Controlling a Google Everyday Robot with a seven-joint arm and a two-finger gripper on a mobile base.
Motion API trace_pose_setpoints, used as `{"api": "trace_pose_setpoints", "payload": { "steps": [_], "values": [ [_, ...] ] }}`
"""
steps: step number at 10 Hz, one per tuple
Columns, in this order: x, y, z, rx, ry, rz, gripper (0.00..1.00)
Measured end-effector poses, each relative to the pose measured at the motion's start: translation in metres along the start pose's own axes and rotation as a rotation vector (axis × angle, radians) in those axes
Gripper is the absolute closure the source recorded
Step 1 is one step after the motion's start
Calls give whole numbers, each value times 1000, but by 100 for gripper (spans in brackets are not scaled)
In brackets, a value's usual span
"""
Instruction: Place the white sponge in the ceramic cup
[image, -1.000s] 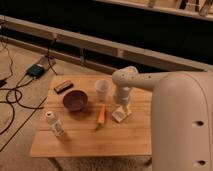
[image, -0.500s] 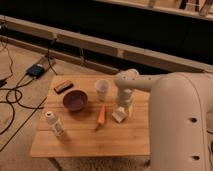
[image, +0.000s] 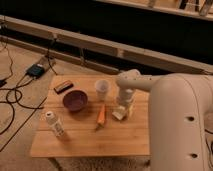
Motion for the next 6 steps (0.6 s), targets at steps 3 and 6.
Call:
{"api": "trace_pose_setpoints", "payload": {
  "steps": [3, 6],
  "values": [
    [-1, -1, 2, -4, -1, -3, 35],
    [-2, -3, 4, 2, -7, -8, 52]
  ]
}}
